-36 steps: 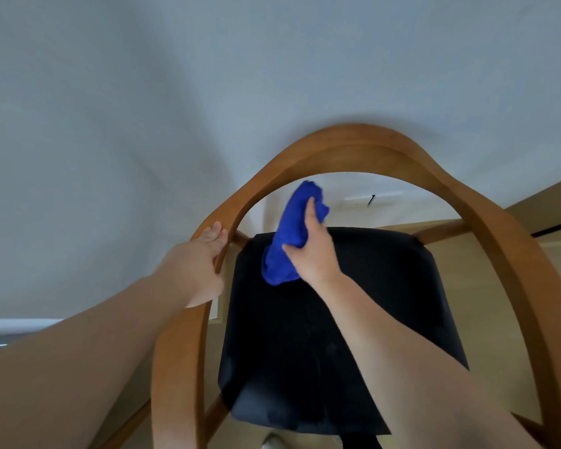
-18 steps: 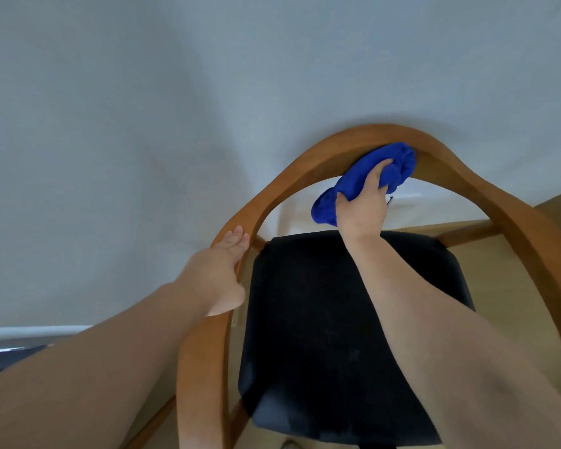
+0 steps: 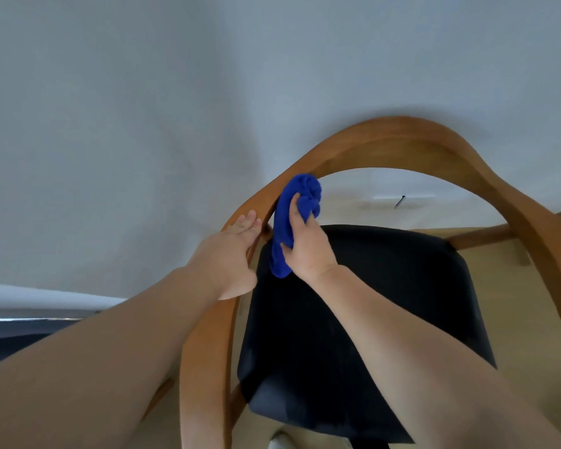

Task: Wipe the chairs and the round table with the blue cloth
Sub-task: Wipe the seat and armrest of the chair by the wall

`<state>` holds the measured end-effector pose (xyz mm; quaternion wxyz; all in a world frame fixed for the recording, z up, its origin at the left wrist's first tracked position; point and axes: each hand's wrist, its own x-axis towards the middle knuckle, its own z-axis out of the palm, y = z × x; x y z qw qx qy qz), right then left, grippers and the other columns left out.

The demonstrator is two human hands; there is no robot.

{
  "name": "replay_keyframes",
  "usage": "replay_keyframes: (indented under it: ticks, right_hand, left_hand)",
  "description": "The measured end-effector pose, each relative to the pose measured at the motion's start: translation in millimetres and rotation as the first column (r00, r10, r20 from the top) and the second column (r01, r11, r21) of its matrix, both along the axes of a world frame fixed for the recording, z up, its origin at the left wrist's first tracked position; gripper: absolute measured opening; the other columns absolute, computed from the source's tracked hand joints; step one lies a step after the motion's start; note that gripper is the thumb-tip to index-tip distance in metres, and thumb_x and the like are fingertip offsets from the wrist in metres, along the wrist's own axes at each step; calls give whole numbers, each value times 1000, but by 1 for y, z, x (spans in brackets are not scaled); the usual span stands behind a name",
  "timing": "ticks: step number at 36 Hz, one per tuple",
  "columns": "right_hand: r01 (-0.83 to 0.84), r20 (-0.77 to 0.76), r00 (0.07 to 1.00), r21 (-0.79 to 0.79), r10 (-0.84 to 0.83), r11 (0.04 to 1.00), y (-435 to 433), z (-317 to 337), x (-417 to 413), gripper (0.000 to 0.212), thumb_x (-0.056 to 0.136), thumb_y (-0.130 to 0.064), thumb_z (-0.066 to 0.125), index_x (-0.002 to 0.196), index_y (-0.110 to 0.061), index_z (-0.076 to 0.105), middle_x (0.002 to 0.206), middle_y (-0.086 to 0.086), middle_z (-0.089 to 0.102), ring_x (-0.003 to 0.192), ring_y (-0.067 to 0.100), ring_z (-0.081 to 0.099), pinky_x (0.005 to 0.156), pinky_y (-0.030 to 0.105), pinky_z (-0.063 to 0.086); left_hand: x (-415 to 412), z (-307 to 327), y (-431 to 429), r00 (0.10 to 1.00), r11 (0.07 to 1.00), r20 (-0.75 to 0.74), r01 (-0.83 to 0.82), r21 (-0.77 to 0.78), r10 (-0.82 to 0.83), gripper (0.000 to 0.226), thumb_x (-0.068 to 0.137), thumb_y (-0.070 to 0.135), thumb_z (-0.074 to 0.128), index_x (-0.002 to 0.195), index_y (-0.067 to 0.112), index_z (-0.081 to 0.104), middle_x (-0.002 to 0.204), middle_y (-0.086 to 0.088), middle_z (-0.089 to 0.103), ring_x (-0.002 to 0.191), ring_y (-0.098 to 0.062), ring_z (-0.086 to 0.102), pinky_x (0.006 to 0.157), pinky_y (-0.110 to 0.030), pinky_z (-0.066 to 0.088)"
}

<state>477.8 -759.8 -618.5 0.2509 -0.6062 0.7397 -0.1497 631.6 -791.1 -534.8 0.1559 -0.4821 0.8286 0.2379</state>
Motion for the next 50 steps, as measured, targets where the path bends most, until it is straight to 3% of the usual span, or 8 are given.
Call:
replay_keyframes:
  ticks: [18, 24, 30, 33, 38, 41, 46, 50]
  right_hand:
    - [-180, 44, 983, 115, 176, 977, 105, 136, -7, 93, 91, -23, 61, 152, -34, -8, 159, 4, 13, 99, 22, 59, 82, 33, 52]
    - [-231, 120, 965, -29, 233, 972, 140, 236, 23, 92, 89, -24, 64, 152, -37, -2, 160, -4, 10, 109, 20, 55, 87, 30, 49]
    - [-382, 167, 890, -237, 425, 893, 177, 322, 59, 100, 85, -23, 68, 142, -55, -8, 156, -3, 17, 110, 23, 56, 86, 37, 52]
    - [-464, 145, 844, -285, 516, 839, 189, 354, 78, 103, 85, -25, 69, 136, -56, -16, 150, 0, 28, 107, 19, 55, 84, 32, 51]
    - [-591, 257, 706, -300, 660, 749, 196, 393, 100, 114, 79, -27, 75, 135, -58, -19, 148, -13, 34, 119, 6, 51, 95, 20, 44]
    - [-643, 412, 565, -322, 715, 694, 195, 407, 105, 109, 82, -27, 71, 138, -59, -18, 143, -20, 39, 122, 0, 50, 100, 21, 43]
    - [-701, 570, 327, -388, 754, 598, 196, 429, 119, 52, 89, -11, 61, 131, -38, 45, 118, -11, 64, 111, 14, 61, 97, 38, 50]
    - [-801, 557, 168, -404, 814, 442, 211, 437, 145, 48, 90, -9, 61, 123, -43, 52, 114, -19, 65, 110, 6, 59, 92, 22, 48]
  left_hand:
    - [56, 88, 83, 946, 976, -249, -216, -10, 207, 56, 93, 26, 47, 147, 20, 30, 149, 1, 36, 135, -15, 35, 110, -27, 28]
    - [67, 163, 132, 823, 951, -500, -308, 5, 269, 54, 94, 27, 52, 143, 15, 35, 141, 0, 47, 125, -10, 45, 99, -14, 27]
    - [87, 240, 182, 556, 922, -742, -307, 235, 374, 48, 91, 33, 56, 135, 37, 37, 125, 22, 54, 113, 4, 53, 97, -20, 43]
    - [102, 269, 203, 450, 884, -773, -351, 307, 447, 54, 89, 32, 61, 137, 27, 37, 125, 11, 57, 105, -7, 62, 88, -26, 52]
    - [133, 304, 234, 402, 803, -776, -556, 215, 486, 56, 82, 44, 63, 130, 23, 43, 120, 11, 60, 103, -5, 62, 87, -31, 54]
    - [142, 321, 255, 375, 753, -796, -642, 147, 476, 43, 90, 30, 60, 129, 23, 44, 117, 12, 60, 103, -1, 60, 86, -24, 52]
    - [148, 334, 302, 253, 600, -842, -793, 101, 476, 38, 90, 27, 61, 125, 28, 47, 111, 13, 64, 103, -6, 61, 86, -30, 53]
    - [155, 337, 354, 105, 417, -864, -900, 129, 493, 38, 89, 26, 60, 125, 28, 47, 112, 10, 65, 105, -10, 62, 87, -37, 54]
